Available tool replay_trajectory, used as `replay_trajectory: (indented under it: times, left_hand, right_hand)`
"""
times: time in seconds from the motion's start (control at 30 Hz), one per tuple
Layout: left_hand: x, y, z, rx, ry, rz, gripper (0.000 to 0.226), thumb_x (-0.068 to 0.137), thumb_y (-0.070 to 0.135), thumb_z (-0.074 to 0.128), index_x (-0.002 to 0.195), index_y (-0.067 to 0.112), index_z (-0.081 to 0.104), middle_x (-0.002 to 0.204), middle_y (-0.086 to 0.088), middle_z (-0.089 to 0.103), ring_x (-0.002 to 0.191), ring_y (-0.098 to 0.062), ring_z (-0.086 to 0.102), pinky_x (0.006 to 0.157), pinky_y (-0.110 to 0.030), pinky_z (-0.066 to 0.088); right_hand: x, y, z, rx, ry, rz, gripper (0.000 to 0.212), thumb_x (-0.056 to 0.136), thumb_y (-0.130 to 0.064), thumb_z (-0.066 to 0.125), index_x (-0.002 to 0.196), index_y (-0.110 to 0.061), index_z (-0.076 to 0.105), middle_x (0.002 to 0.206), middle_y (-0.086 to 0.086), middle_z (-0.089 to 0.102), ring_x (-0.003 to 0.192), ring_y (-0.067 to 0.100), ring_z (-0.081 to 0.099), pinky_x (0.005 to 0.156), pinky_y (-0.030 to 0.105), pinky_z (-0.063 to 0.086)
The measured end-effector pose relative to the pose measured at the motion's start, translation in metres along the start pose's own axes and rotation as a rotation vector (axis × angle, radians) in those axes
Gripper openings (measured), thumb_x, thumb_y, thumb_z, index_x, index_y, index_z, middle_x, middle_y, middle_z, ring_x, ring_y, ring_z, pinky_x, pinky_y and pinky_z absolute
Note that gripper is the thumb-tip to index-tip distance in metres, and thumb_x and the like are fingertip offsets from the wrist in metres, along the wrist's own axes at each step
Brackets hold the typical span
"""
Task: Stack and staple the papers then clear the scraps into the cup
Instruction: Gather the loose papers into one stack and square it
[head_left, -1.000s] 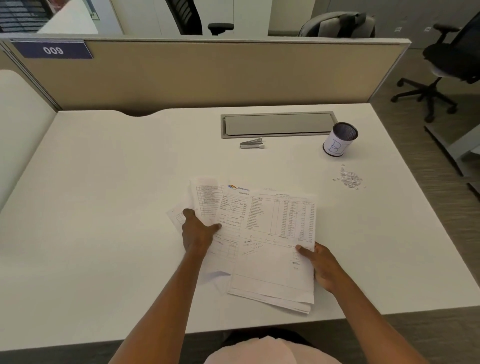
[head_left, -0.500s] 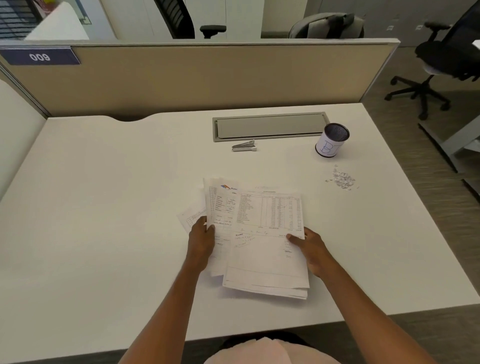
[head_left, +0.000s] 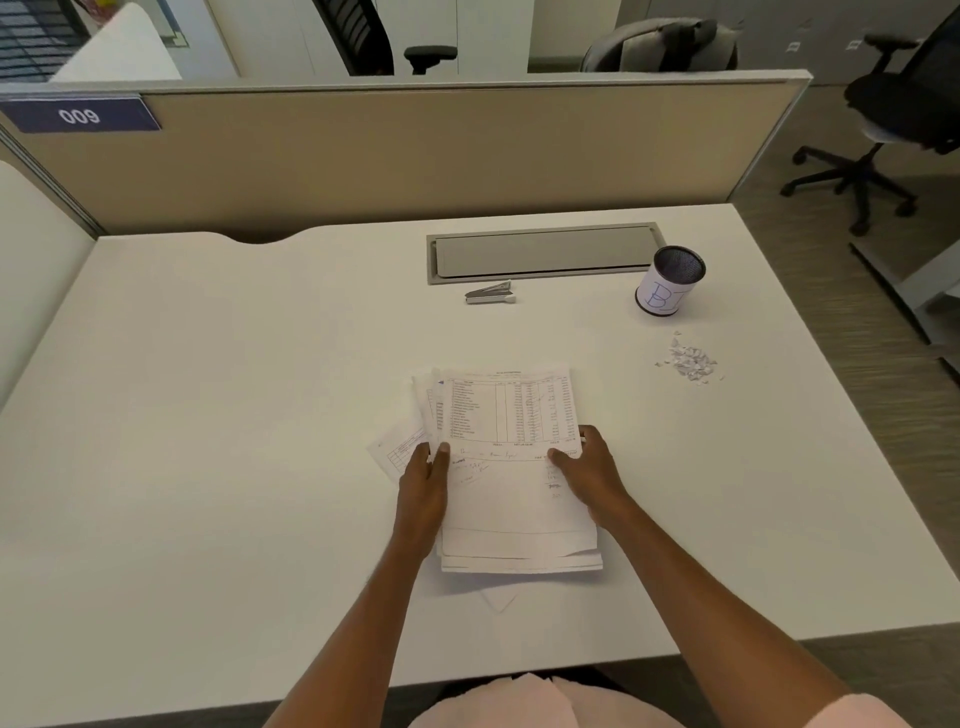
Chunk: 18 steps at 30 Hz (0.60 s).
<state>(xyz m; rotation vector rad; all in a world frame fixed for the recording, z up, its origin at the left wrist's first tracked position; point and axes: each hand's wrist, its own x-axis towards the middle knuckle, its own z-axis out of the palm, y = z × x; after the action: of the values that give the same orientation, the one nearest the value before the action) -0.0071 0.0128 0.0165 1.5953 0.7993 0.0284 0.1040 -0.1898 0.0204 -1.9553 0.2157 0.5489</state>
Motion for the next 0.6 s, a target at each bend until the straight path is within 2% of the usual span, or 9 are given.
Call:
replay_trajectory:
  times: [0.1,0.2,0.3,0.37,0.47,0.5,0.6]
  left_hand:
    - [0.006,-0.006,0.001,0.06,-0.03,0.017,0.032,0.107,0.028,0.058,0.138,0.022,0.059,0.14,0.005,0.069,0.127,-0.021,0.066,0.108,-0.049,0.056]
    - [0.012,-0.01,0.0,0.028,-0.011,-0.021,0.03,0.108,0.019,0.054,0.138,0.018,0.061,0.138,0.002,0.07,0.126,-0.025,0.066,0.111,-0.051,0.054]
    - [0.012,-0.01,-0.003,-0.086,-0.022,-0.048,0.029,0.109,0.014,0.051,0.136,0.018,0.064,0.133,0.002,0.073,0.122,-0.022,0.069,0.111,-0.05,0.054]
    - [0.01,-0.009,-0.005,-0.165,-0.052,-0.038,0.031,0.11,0.012,0.051,0.136,0.019,0.066,0.133,0.003,0.075,0.123,-0.022,0.07,0.109,-0.047,0.055]
    - [0.008,-0.007,-0.006,-0.268,-0.095,-0.016,0.035,0.111,0.012,0.049,0.14,0.021,0.065,0.136,0.005,0.074,0.126,-0.021,0.07,0.108,-0.043,0.056]
    - [0.007,-0.006,-0.005,-0.291,-0.108,-0.015,0.036,0.111,0.012,0.049,0.142,0.022,0.064,0.138,0.005,0.073,0.128,-0.021,0.069,0.108,-0.044,0.056]
    - [0.005,-0.004,-0.001,-0.325,-0.152,0.005,0.038,0.111,0.013,0.049,0.145,0.024,0.062,0.143,0.005,0.07,0.133,-0.023,0.066,0.11,-0.045,0.054]
  right_hand:
    - [0.0,-0.004,0.0,-0.065,-0.054,-0.041,0.045,0.095,-0.014,0.07,0.136,-0.011,0.052,0.134,0.004,0.066,0.108,0.017,0.062,0.089,0.028,0.048]
    - [0.004,-0.006,-0.007,-0.109,-0.08,-0.123,0.046,0.092,-0.016,0.075,0.135,-0.014,0.058,0.131,0.004,0.068,0.105,0.013,0.065,0.088,0.024,0.05]
    - [0.01,-0.007,-0.018,-0.1,-0.022,-0.119,0.069,0.087,-0.027,0.081,0.147,-0.014,0.049,0.136,0.003,0.057,0.114,0.017,0.058,0.096,0.029,0.048]
    - [0.014,-0.008,-0.027,-0.028,-0.052,-0.069,0.08,0.087,-0.032,0.081,0.154,-0.016,0.04,0.14,0.0,0.053,0.124,0.018,0.055,0.103,0.032,0.046]
    - [0.018,-0.011,-0.038,0.196,-0.178,0.029,0.084,0.085,-0.035,0.084,0.154,-0.015,0.04,0.139,0.0,0.063,0.124,0.018,0.064,0.11,0.038,0.048]
    - [0.019,-0.012,-0.041,0.268,-0.219,0.059,0.08,0.084,-0.035,0.084,0.151,-0.014,0.045,0.136,0.002,0.068,0.121,0.021,0.068,0.109,0.043,0.051]
    - [0.013,-0.014,-0.046,0.382,-0.354,0.084,0.043,0.095,-0.023,0.072,0.136,-0.011,0.062,0.127,0.006,0.074,0.115,0.027,0.072,0.102,0.047,0.056]
